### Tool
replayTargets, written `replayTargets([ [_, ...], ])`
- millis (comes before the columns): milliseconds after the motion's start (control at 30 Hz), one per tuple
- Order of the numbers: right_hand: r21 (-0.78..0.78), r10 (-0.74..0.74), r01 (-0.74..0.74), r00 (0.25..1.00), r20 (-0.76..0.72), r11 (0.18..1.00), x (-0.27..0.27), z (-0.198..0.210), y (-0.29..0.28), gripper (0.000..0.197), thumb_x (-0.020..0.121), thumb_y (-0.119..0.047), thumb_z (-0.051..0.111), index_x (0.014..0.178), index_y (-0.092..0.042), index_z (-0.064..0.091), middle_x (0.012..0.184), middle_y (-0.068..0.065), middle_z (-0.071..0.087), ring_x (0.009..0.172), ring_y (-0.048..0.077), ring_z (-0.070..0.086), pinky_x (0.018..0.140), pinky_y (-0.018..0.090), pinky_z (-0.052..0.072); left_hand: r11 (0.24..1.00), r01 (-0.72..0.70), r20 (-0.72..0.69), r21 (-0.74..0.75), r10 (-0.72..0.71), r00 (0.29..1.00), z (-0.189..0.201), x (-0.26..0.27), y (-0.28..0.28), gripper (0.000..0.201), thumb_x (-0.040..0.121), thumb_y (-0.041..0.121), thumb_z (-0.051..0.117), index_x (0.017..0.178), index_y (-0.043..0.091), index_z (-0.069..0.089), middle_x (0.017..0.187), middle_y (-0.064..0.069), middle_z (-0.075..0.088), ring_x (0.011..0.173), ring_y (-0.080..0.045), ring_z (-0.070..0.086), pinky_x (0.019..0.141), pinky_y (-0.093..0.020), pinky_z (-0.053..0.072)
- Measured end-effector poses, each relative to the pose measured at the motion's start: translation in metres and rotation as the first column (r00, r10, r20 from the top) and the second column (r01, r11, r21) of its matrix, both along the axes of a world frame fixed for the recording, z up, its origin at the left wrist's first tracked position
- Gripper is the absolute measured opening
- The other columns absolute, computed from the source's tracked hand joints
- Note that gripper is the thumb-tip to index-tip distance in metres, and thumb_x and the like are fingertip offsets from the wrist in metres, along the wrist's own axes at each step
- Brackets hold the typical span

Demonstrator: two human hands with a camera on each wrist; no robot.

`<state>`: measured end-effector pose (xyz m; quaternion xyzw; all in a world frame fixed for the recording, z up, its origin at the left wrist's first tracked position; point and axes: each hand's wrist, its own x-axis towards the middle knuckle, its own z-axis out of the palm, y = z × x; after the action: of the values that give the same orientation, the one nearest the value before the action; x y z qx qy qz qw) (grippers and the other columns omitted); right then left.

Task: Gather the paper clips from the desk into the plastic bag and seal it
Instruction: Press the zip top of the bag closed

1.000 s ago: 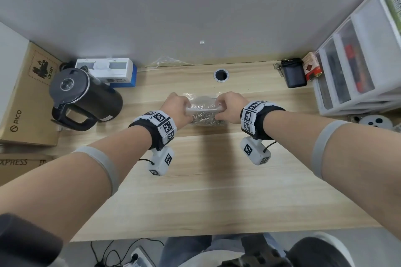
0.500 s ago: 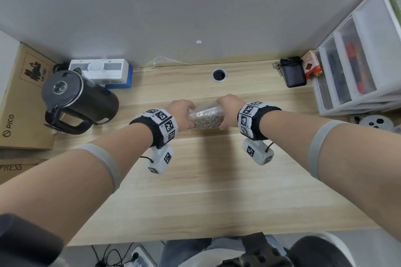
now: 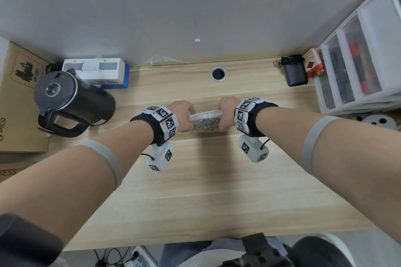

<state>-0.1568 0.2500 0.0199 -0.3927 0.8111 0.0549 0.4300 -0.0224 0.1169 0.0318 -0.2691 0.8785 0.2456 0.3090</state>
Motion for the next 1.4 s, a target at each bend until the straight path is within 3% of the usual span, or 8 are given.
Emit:
replayTargets([
  [233,0.021,-0.067,0.066,0.997,0.037,0.998,-0.012,-0.009,-0.003,0.038,0.06,-0.035,0.082,0.068,-0.013,0.052,0.062,0.003,0.054,0.054,0.024,0.049,0.053,0.029,0.041,0.995,-0.09,-0.031,0.043,0.091,0.995,-0.01,-0.005,-0.008,0.051,0.084,0.023,0.072,0.131,0.019,0.05,0.109,0.0,0.057,0.091,-0.022,0.06,0.068,-0.03,0.045],
  [433,-0.016,-0.188,0.19,0.978,0.092,0.982,-0.03,-0.013,-0.006,0.038,0.059,-0.037,0.08,0.074,-0.008,0.061,0.063,0.001,0.061,0.057,0.024,0.057,0.054,0.03,0.046,0.928,-0.333,-0.08,0.165,0.349,0.934,-0.023,-0.009,-0.019,0.042,0.08,0.03,0.075,0.115,0.021,0.052,0.096,-0.006,0.067,0.076,-0.023,0.066,0.07,-0.038,0.055],
  [633,-0.181,-0.346,0.365,0.93,0.125,0.913,-0.053,-0.025,-0.003,0.043,0.062,-0.041,0.083,0.088,-0.012,0.063,0.085,0.004,0.069,0.08,0.027,0.068,0.065,0.035,0.056,0.773,-0.548,-0.069,0.319,0.596,0.8,-0.031,-0.023,-0.031,0.082,0.065,0.046,0.079,0.132,0.011,0.046,0.106,-0.01,0.067,0.087,-0.025,0.066,0.079,-0.039,0.058],
  [733,-0.197,-0.48,0.515,0.854,0.2,0.834,-0.063,-0.033,-0.007,0.072,0.064,-0.048,0.085,0.12,-0.013,0.056,0.106,0.003,0.062,0.096,0.025,0.063,0.088,0.04,0.053,0.707,-0.617,-0.038,0.345,0.668,0.743,-0.035,-0.029,-0.04,0.072,0.081,0.05,0.074,0.135,0.013,0.045,0.12,-0.006,0.06,0.103,-0.023,0.062,0.09,-0.042,0.056],
  [867,-0.189,-0.566,0.625,0.772,0.287,0.757,-0.063,-0.042,-0.01,0.057,0.073,-0.045,0.08,0.112,-0.018,0.049,0.095,0.004,0.066,0.084,0.023,0.067,0.083,0.041,0.056,0.68,-0.608,-0.031,0.411,0.676,0.736,-0.038,-0.036,-0.04,0.057,0.073,0.055,0.075,0.111,0.018,0.053,0.113,-0.009,0.069,0.087,-0.028,0.072,0.078,-0.046,0.061],
  [1033,-0.28,-0.523,0.57,0.821,0.229,0.772,-0.061,-0.05,-0.006,0.058,0.087,-0.04,0.068,0.13,-0.014,0.039,0.106,0.008,0.064,0.095,0.028,0.065,0.08,0.036,0.052,0.612,-0.622,-0.018,0.488,0.72,0.694,-0.049,-0.042,-0.039,0.036,0.086,0.03,0.074,0.106,0.019,0.047,0.122,-0.015,0.063,0.075,-0.035,0.071,0.066,-0.056,0.061],
  [1167,-0.35,-0.474,0.471,0.876,0.082,0.81,-0.062,-0.054,-0.004,0.073,0.087,-0.035,0.068,0.143,-0.007,0.031,0.133,0.013,0.051,0.118,0.03,0.054,0.096,0.035,0.044,0.915,-0.387,-0.125,0.114,0.399,0.908,-0.046,-0.042,-0.037,0.065,0.081,0.051,0.068,0.128,0.013,0.042,0.116,-0.004,0.054,0.094,-0.025,0.061,0.08,-0.039,0.055],
  [1400,-0.533,-0.073,-0.085,0.96,-0.269,0.842,-0.048,-0.048,-0.006,0.069,0.093,-0.04,0.046,0.152,-0.011,0.025,0.158,0.009,0.028,0.146,0.028,0.026,0.117,0.049,0.027,0.96,0.059,-0.347,-0.275,-0.156,0.925,-0.053,-0.034,-0.026,0.09,0.083,0.047,0.054,0.153,0.001,0.019,0.159,-0.021,0.023,0.147,-0.037,0.022,0.12,-0.049,0.024],
])
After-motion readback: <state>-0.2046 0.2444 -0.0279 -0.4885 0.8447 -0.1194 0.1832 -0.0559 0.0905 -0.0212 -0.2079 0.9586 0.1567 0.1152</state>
